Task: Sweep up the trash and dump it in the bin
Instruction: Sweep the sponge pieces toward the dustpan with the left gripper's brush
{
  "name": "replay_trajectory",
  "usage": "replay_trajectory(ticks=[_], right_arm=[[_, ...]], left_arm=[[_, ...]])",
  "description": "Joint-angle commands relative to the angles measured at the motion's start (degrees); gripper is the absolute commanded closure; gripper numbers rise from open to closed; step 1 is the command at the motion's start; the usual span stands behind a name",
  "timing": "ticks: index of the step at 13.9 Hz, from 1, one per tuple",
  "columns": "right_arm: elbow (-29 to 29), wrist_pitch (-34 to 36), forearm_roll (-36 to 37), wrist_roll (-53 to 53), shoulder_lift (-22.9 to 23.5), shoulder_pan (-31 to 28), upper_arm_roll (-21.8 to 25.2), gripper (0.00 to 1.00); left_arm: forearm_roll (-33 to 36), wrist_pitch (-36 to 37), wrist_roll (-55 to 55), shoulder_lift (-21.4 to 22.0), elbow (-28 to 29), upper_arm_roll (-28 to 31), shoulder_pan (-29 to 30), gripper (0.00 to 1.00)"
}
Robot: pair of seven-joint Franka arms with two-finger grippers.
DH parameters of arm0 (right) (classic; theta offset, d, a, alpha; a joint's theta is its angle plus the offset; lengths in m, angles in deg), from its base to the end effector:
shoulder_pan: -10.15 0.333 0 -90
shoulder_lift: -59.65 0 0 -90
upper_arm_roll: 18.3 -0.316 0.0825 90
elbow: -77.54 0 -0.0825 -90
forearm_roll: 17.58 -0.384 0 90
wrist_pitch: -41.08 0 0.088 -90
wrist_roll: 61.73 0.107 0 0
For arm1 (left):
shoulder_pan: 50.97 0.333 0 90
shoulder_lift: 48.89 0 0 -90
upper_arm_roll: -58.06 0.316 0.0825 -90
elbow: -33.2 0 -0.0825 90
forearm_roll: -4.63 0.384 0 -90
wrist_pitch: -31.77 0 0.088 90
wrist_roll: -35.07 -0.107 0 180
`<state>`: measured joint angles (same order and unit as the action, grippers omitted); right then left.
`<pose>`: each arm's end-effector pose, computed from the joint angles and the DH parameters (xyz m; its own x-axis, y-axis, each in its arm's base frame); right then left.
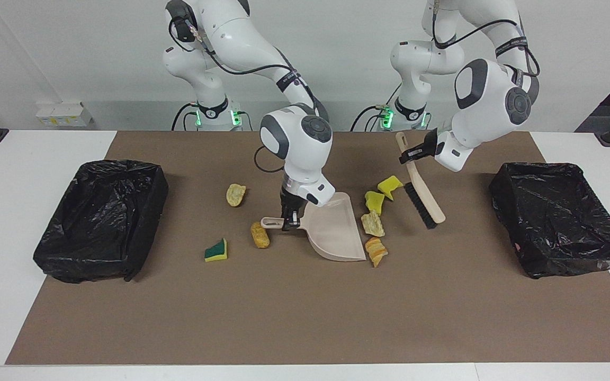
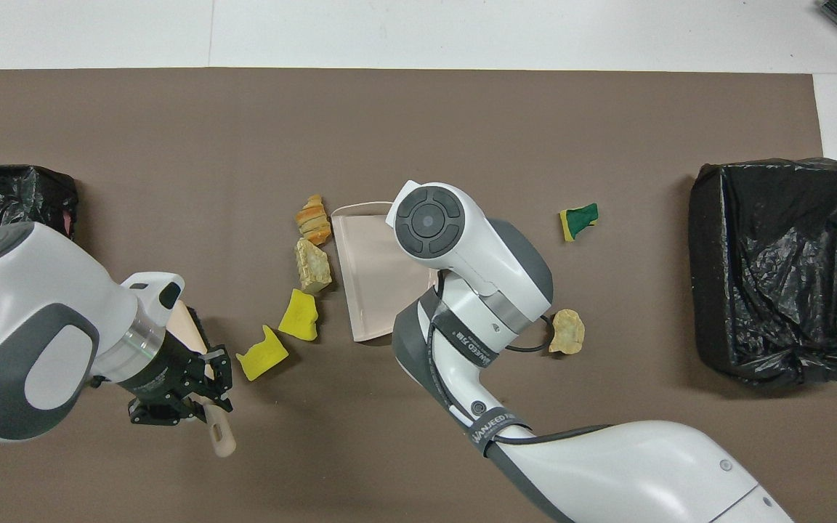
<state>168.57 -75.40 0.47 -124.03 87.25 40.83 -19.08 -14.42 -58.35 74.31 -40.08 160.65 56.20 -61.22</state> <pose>0.5909 0.3396 0.3554 -0.1923 0.9459 -0.2615 0.9730 0.2184 0.0742 0.4216 -0.1264 0.4152 0.6945 0.4661 -0.5481 0.5088 -0.8568 -0.0839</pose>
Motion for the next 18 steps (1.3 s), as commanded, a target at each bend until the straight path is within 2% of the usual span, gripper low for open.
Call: replay_trajectory(ticks=[1,4,6,9,13,15,18], right_arm=[[1.08,1.35,1.29,-2.55,-0.97,-0.01,-0.28,1.0],[2.13,1.08,1.29,-3.35,-1.41,-0.01,-0.28,1.0],[2.13,0.99,1.29,-3.26,-1.41,-0.01,-0.28,1.0],[2.13,0.91,1.29,-3.26,-1.41,-0.09,-0.28,1.0],[2.13,0.64,1.2,-2.91,-1.41,-0.01,-0.37,1.0],[2.05,0.56,1.2,-2.82,-1.41,-0.01,-0.37,1.0],[2.05,0.55,1.2,-2.74,-1.41,-0.01,-0.37,1.0]], left_arm=[[1.13,-2.07,2.6,4.37,7.09,-0.25,-3.52,1.0],[1.04,-9.17,3.82,3.06,10.08,-0.34,-10.28,1.0],[0.34,-13.4,3.66,1.92,9.92,-0.43,-11.1,1.0],[-4.13,-22.62,3.66,-1.77,8.34,-0.51,-16.19,1.0],[-6.25,-25.45,1.73,-8.1,-0.96,-0.51,-16.55,1.0],[-6.78,-28.35,-1.43,-9.25,-2.38,-0.51,-16.55,1.0],[-6.78,-25.48,-6.79,-9.17,-3.44,-0.43,-15.94,1.0]])
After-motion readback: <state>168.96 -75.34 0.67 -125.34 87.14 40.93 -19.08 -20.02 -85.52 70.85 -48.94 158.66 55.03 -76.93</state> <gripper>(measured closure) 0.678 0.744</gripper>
